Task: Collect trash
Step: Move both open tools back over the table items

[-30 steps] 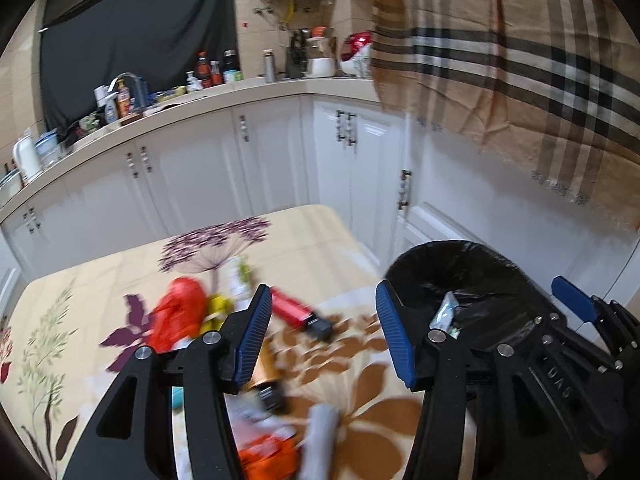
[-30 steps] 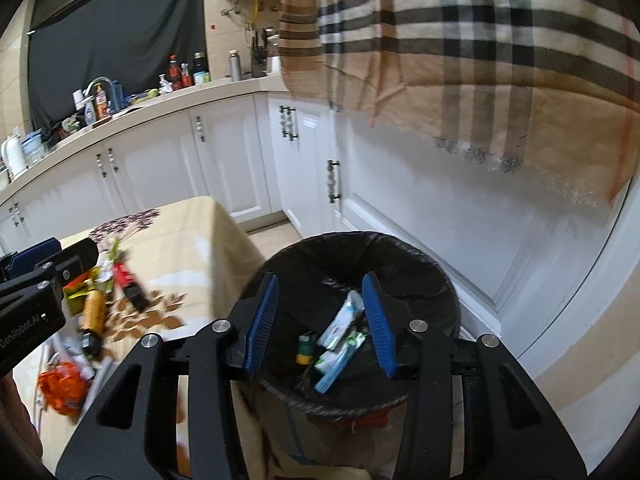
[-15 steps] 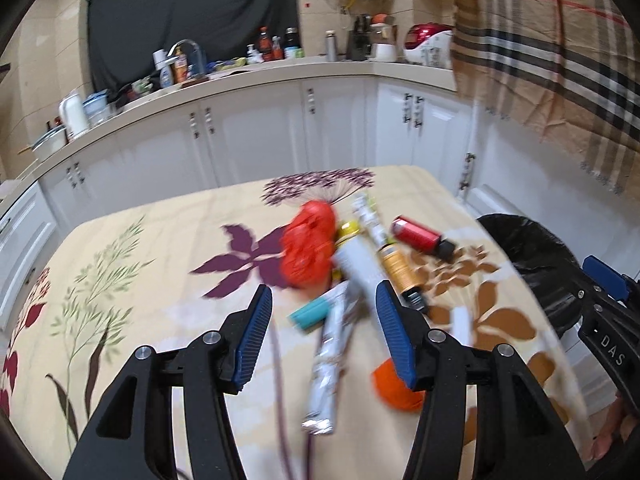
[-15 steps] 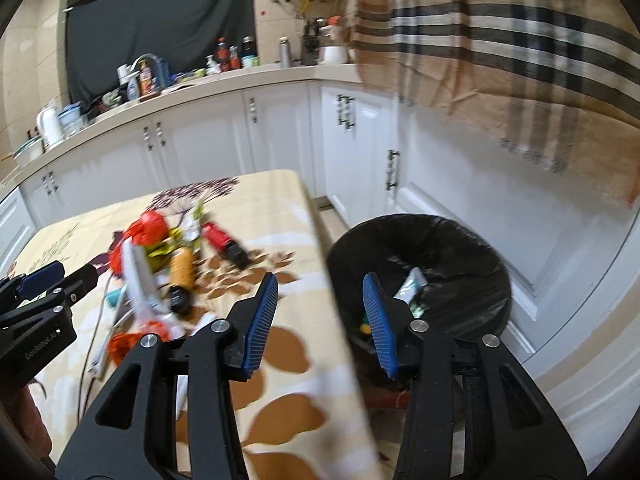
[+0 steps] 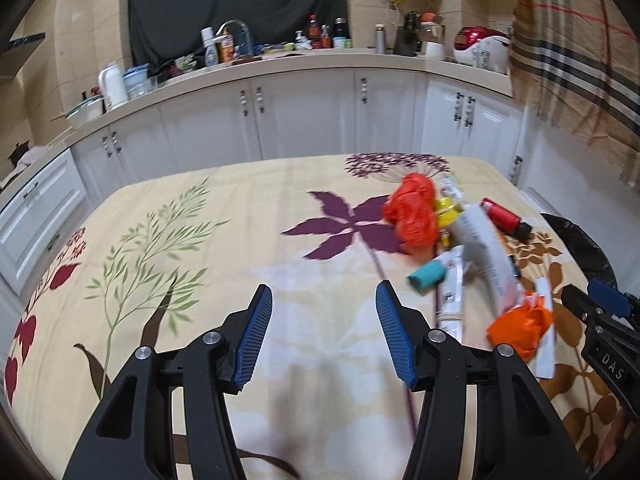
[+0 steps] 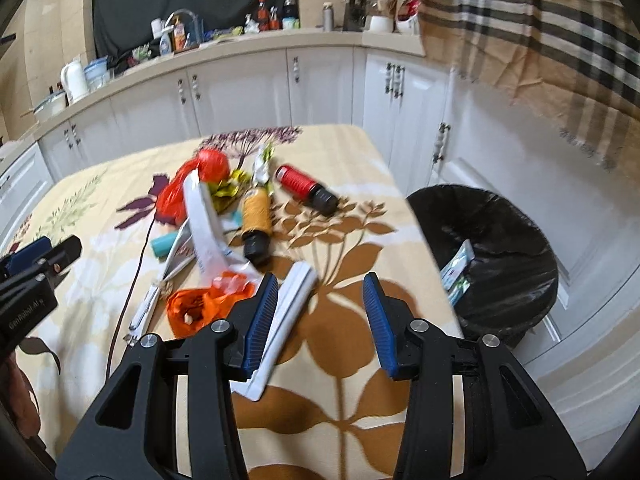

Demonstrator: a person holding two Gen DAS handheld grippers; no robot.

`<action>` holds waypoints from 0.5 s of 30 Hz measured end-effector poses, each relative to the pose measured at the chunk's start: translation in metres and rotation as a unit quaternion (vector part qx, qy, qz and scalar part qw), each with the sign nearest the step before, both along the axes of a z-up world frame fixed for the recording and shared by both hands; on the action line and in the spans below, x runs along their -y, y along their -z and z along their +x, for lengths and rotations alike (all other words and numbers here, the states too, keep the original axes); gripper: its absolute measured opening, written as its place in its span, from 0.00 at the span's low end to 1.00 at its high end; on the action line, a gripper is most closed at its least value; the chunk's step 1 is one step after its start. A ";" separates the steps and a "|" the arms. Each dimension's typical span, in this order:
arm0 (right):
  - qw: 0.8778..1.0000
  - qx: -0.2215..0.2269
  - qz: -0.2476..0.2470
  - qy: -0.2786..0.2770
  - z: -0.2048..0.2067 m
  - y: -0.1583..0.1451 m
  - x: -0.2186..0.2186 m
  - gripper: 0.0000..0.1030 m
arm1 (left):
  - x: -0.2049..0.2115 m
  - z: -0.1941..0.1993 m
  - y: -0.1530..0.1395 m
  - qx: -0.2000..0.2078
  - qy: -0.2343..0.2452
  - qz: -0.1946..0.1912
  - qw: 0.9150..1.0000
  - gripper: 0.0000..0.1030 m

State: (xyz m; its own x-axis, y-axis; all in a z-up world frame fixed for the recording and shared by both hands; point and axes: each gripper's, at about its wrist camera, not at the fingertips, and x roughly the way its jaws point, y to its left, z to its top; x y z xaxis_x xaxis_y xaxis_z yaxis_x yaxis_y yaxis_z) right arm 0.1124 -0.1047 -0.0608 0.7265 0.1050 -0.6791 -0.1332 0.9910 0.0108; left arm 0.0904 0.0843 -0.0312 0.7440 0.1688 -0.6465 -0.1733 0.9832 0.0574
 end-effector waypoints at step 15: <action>0.998 -0.062 -0.007 -0.008 0.004 0.021 -0.013 0.38 | -0.017 -0.004 0.009 -0.008 -0.003 -0.024 1.000 0.52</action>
